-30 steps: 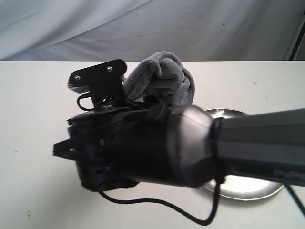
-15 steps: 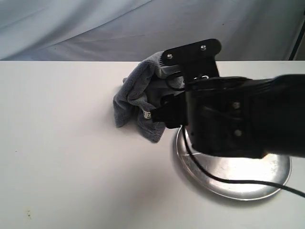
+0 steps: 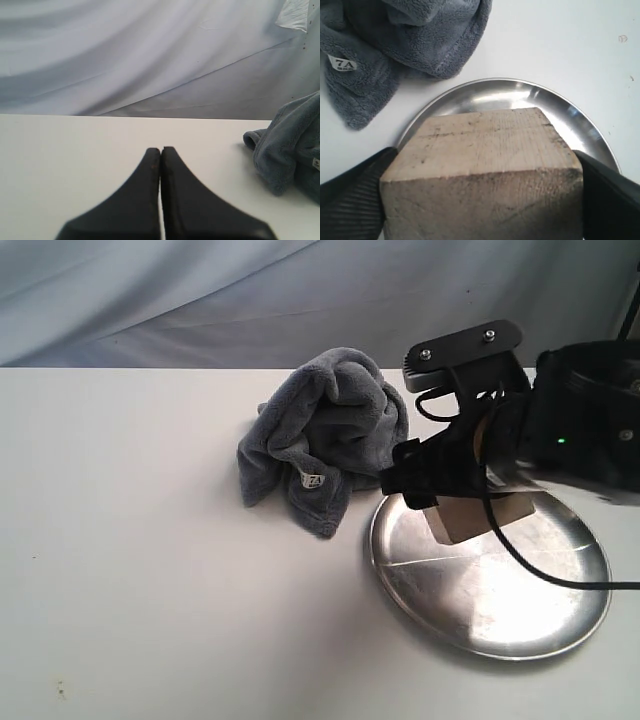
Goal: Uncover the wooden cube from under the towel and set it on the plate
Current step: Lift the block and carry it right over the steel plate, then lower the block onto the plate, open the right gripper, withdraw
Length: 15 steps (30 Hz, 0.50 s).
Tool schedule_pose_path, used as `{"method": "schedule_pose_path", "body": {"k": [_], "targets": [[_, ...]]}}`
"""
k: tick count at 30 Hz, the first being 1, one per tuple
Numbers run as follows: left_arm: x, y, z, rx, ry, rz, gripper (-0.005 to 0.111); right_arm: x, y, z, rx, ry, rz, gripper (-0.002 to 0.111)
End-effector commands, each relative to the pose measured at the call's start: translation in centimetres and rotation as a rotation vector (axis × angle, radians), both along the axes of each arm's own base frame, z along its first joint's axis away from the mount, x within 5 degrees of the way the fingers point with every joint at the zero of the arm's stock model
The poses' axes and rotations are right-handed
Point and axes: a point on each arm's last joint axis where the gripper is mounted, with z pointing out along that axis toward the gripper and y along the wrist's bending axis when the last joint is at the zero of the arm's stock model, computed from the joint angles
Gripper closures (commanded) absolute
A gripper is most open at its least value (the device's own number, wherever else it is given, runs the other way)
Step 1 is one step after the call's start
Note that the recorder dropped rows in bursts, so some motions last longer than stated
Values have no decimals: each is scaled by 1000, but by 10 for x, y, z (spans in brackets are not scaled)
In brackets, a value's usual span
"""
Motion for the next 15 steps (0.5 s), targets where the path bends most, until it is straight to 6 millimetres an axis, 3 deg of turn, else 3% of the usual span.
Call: {"method": "schedule_pose_path", "body": {"k": [1,8,15], "targets": [[0,0,-1,0,-1,-1,105,7,-7,3,44,11,67,51],[0,0,-1,0,-1,-1,105,10,-16,-2,47,70,117,51],[0,0,-1,-2,-1,0,105,7,-36,-25,89,138,131,51]]}}
